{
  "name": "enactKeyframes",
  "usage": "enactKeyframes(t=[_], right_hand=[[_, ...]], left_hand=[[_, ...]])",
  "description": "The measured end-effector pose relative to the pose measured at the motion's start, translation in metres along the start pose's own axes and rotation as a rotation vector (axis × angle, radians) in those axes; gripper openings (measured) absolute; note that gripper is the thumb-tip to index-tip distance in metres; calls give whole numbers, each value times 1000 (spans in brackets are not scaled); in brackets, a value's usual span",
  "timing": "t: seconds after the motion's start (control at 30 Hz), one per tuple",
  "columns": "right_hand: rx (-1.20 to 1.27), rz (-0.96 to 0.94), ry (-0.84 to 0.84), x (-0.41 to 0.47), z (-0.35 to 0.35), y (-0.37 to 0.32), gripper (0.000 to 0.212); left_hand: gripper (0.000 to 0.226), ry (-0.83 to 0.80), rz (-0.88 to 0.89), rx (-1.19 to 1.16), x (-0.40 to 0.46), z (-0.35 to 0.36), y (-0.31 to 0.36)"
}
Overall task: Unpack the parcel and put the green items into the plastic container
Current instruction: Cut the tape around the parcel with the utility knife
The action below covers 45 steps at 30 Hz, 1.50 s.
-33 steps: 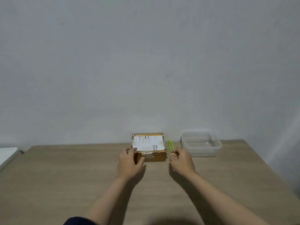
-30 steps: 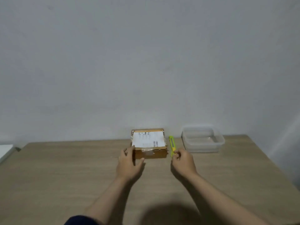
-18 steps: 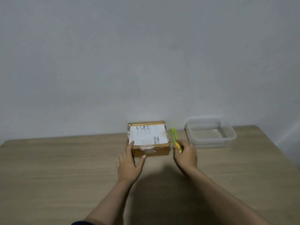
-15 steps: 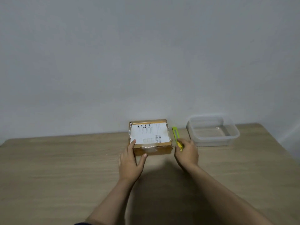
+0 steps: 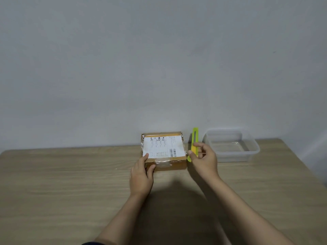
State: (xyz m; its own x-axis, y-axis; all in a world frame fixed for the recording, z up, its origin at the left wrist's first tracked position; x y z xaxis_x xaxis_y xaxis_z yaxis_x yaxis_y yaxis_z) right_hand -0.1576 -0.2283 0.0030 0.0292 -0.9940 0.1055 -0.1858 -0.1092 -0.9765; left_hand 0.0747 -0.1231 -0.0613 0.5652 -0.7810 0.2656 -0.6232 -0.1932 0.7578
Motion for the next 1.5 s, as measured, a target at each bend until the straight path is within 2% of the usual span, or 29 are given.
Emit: enactKeyframes(t=[0.17,0.3,0.43,0.5,0.73,1.1,1.33,1.4,1.5], right_hand=[[-165,-75,-167,10,43,6,25],[-326,-34,-152,17,46,30,26],[-201,-38,-385,10,66,30,45],[-189,-56,-424,5,69,24,47],[-191,-31,-406,-18,48,12,47],[-164,15,-398,-146,-9,17,48],[-200,34,-393,-170,-21,19,45],[-243,10,-367,-166,-30,15,46],[-207,61,-291,-159,-51,19,50]], left_hand=[[44,-20,6,-14,2,-1,-1],[46,-70,33,4,9,-1,-4],[60,-160,29,20,16,2,-10],[65,-212,8,-46,17,4,-7],[59,-257,-71,-105,-3,-10,4],[64,-370,-5,67,-122,-54,11],[60,-367,-24,20,-148,-67,13],[68,-422,-83,-31,-150,-63,9],[94,-506,-162,-141,-153,-55,0]])
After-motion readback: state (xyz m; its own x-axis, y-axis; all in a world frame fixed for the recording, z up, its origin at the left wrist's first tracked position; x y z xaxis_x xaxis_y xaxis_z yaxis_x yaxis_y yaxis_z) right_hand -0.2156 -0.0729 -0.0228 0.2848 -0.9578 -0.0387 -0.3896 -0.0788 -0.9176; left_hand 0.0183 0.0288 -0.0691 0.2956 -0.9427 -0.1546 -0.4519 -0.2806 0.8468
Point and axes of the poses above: each hand's wrist, its own x-axis towards the middle knuckle, its own z-axis out of the palm, y = z × x, the point moved 9 cm from there along x, towards the middle knuckle, and after that the axes turned 2 degrees about x, right-handed, at the moved point
